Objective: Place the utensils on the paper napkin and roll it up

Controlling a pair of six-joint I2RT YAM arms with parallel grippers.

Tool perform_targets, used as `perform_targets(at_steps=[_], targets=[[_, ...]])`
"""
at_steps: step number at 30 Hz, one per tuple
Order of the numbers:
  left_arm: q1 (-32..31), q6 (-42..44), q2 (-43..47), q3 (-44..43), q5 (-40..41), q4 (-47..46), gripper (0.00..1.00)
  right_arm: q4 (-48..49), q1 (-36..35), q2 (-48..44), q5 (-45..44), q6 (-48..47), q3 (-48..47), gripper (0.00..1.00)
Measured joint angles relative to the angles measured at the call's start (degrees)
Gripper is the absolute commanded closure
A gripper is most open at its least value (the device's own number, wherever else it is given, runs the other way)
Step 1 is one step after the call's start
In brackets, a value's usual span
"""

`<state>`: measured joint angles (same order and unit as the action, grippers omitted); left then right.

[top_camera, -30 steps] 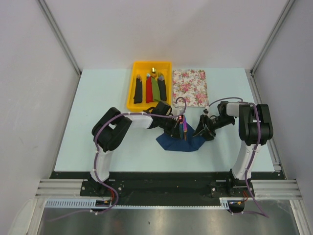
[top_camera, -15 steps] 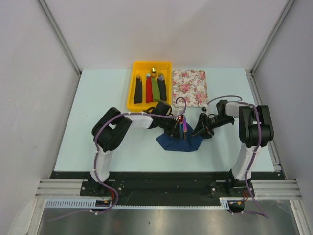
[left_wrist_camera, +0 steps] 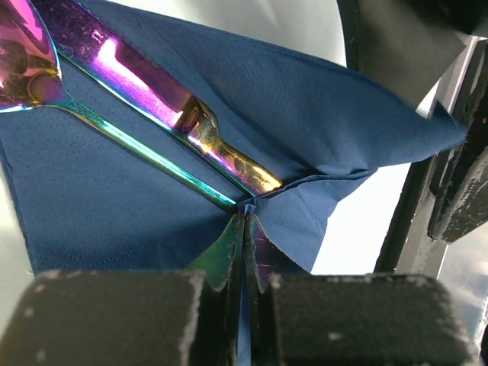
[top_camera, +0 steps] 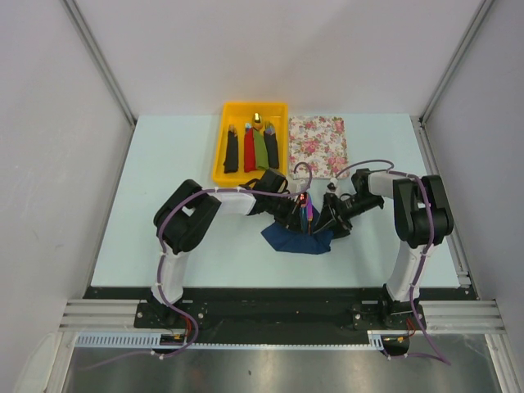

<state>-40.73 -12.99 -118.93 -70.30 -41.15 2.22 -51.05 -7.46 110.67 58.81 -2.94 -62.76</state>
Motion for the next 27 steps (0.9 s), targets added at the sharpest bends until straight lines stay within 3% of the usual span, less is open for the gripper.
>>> perform_targets(at_steps=[15, 22, 27], targets=[[0.11, -0.02, 0.00, 0.00, 0.00, -0.02, 0.96, -0.15, 0.57, -0.70, -12.07, 1.40, 0.02, 0.14], [0.11, -0.02, 0.00, 0.00, 0.00, -0.02, 0.96, -1.18, 0.70, -0.61, -11.39, 0.22, 0.07, 0.24], [0.11, -0.02, 0.00, 0.00, 0.00, -0.02, 0.96, -0.59, 2.16, -1.03, -5.64, -0.04, 0.07, 0.28]])
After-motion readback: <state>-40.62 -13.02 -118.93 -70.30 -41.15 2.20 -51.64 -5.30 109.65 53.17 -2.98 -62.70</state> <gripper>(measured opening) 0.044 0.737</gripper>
